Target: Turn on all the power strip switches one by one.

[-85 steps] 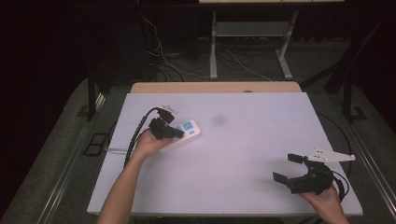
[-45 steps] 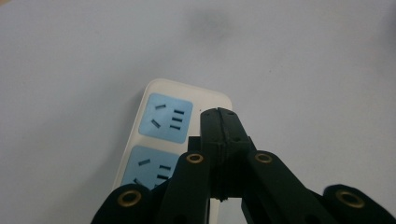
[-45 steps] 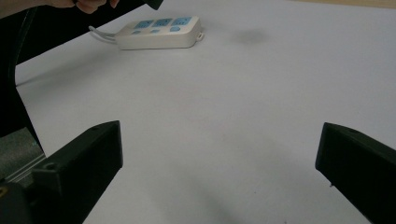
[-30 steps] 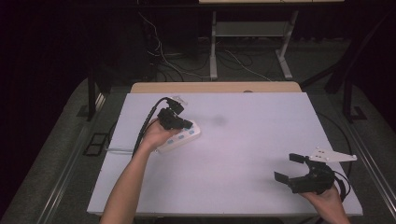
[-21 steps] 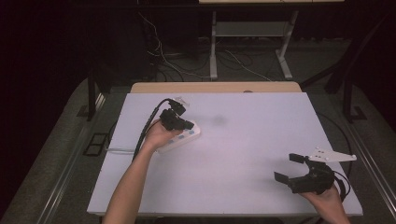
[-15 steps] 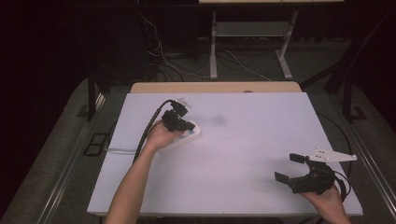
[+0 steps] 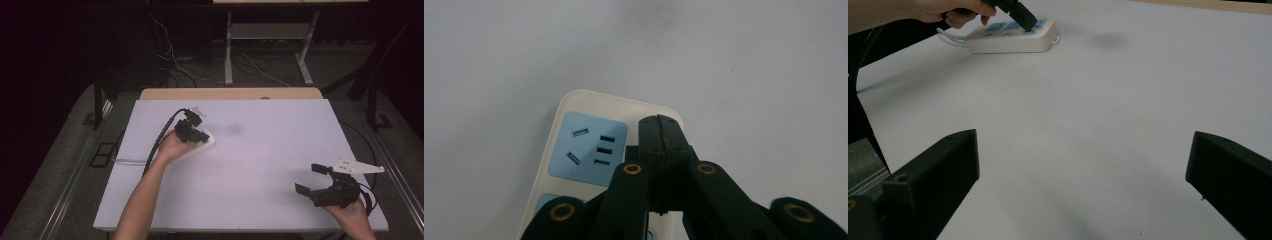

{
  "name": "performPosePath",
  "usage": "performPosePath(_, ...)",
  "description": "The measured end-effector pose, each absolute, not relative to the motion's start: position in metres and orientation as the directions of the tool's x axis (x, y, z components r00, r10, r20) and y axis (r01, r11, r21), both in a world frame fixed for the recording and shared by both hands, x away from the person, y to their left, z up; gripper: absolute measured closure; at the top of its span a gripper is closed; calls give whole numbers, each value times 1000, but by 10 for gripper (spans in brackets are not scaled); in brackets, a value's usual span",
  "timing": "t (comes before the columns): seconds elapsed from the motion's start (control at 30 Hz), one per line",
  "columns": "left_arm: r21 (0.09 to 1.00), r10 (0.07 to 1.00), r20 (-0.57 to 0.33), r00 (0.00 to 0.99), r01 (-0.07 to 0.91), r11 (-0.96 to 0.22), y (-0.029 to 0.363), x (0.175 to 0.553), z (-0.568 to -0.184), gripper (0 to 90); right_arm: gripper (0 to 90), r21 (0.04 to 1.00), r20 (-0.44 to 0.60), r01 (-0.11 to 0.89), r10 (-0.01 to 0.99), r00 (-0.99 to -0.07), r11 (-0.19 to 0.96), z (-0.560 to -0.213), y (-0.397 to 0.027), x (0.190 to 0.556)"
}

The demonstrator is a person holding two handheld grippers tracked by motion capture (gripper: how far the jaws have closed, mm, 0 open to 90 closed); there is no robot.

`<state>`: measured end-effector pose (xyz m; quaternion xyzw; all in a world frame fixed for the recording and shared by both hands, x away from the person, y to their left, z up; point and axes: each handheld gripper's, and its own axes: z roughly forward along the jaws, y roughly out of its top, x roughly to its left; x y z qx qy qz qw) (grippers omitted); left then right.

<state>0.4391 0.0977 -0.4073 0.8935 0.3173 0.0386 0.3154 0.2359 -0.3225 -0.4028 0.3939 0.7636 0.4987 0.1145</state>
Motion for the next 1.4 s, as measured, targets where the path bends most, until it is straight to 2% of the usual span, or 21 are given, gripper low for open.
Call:
performPosePath(0.13,594,592,-156,791,554,-584,99,439,-409,899,7,851,218,488,715,-664,193,-403,-323,236)
performPosePath(0.33,586,595,-131,793,546,-599,96,438,-409,900,7,853,215,484,713,-667,195,-403,-322,236)
performPosePath(0.83,592,606,-158,780,565,-574,98,439,-411,900,7,853,212,482,713,-669,199,-403,-322,235)
performPosePath(1.23,562,598,-108,794,545,-622,95,436,-405,898,7,854,213,481,712,-669,196,-402,-320,235)
performPosePath(1.4,626,607,-113,787,531,-571,99,433,-393,893,7,854,212,481,712,-670,199,-402,-319,235)
